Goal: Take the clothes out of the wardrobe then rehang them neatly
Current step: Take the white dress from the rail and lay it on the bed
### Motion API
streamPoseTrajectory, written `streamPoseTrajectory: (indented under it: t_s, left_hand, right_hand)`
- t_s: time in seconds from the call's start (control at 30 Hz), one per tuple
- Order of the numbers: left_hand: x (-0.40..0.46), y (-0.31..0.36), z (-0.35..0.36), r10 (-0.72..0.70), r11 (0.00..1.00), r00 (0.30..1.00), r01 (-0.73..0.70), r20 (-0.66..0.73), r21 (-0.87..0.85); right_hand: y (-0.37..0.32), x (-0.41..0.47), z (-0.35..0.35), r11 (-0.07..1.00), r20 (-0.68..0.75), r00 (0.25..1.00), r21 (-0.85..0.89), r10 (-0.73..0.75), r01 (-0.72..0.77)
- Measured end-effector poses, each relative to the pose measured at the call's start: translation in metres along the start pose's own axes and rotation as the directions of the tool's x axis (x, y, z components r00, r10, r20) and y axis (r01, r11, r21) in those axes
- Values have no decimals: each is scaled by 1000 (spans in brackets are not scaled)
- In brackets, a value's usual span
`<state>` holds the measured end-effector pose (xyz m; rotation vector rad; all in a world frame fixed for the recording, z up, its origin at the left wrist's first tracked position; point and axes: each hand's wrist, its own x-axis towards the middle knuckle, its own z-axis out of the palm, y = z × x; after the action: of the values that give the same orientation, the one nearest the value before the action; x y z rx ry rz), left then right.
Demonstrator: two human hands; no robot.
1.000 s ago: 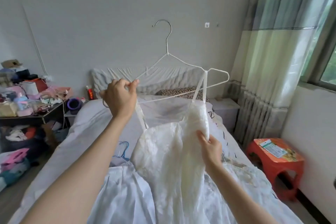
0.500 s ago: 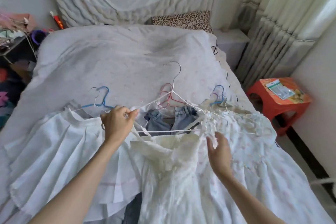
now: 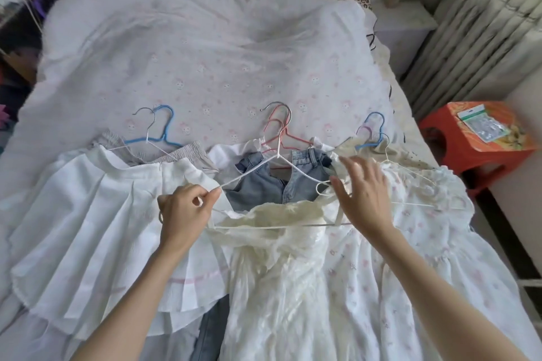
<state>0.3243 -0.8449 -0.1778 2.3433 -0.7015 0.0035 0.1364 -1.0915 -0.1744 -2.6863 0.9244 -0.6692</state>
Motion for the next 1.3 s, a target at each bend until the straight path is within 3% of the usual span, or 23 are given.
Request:
streamPoseTrajectory:
  t_s: [0.1, 0.2, 0.33, 0.47, 0.57, 0.7, 0.83, 0.97, 1.3]
  left_hand:
    - [-24, -7, -2, -86, 994, 994, 90, 70, -62]
    - [-67, -19, -4, -160, 975, 966, 186, 202, -119]
    - [-109, -29, -14, -238, 944, 876, 309, 418, -111]
    - [-119, -22, -28, -219, 943, 828, 316, 516, -106]
    - [-96, -11, -20, -204, 953, 882, 278, 424, -121]
    - [-33, -13, 19, -67, 998, 979, 64, 194, 17]
    - [32, -39, 76, -13, 990, 995, -2, 101, 144]
    - [85, -55, 125, 62, 970, 998, -62, 7, 235]
    - [146, -98, 216, 64, 960, 987, -102, 149, 263]
  right_hand:
    - [-3, -18, 0, 987, 256, 967, 157, -2, -39]
    - [1, -67, 7, 979, 224, 972, 200, -69, 23]
    - [3, -123, -6, 990, 232, 973, 143, -14, -20]
    - [4, -142, -21, 981, 218, 976, 191, -19, -24]
    - [5, -117, -18, 981, 182, 983, 191, -9, -27]
    - [15, -53, 17, 992, 151, 988, 121, 24, -42]
    - [33, 2, 75, 978, 273, 953, 121, 132, -170]
    - [50, 46, 128, 981, 283, 950, 99, 132, -166]
    - [88, 85, 211, 991, 236, 962, -37, 134, -129]
